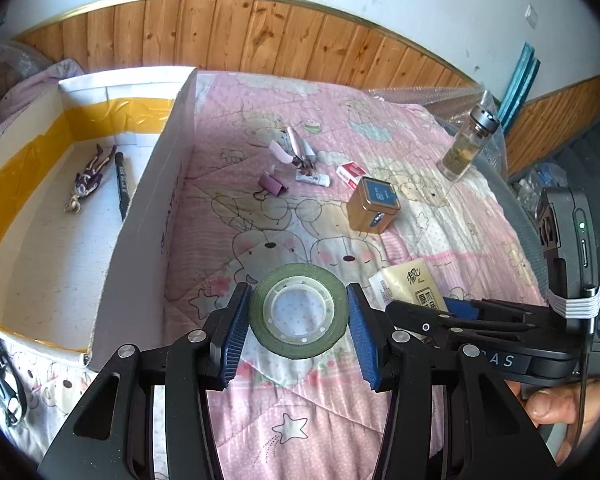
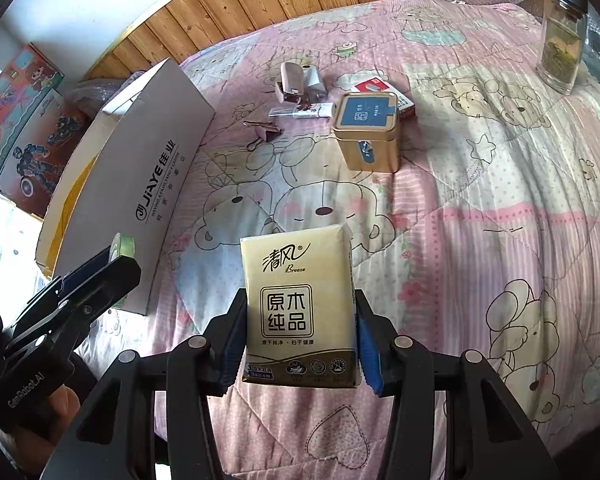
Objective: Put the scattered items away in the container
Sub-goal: 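Carry the tape roll with the left gripper while the right gripper carries the tissue pack over the box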
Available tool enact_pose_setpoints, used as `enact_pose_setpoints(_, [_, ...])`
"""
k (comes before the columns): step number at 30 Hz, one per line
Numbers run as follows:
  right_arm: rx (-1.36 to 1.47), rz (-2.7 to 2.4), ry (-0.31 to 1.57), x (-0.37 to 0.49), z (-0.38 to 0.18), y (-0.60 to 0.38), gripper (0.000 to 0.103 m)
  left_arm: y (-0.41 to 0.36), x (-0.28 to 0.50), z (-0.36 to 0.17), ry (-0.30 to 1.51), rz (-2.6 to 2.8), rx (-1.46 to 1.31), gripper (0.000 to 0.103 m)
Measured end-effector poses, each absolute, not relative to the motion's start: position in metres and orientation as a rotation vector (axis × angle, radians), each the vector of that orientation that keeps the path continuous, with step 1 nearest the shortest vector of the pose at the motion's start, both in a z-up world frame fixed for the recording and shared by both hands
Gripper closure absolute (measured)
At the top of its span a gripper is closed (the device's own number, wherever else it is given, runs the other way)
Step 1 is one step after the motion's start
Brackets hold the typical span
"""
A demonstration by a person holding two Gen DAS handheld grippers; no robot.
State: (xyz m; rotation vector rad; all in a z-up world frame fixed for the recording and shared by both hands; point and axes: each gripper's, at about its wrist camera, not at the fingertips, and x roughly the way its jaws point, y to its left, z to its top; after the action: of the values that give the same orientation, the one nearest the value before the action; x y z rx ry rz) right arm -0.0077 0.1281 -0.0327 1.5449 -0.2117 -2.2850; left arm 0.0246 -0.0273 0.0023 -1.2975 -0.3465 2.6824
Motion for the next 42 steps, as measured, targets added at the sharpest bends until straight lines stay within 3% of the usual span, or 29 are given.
enact_pose_setpoints(42, [1.309,-2.27,0.011,0.015,0.063,0.006,0.053,-0.15,0.061,0.057,-0.754,2.788,-1.098,0.054])
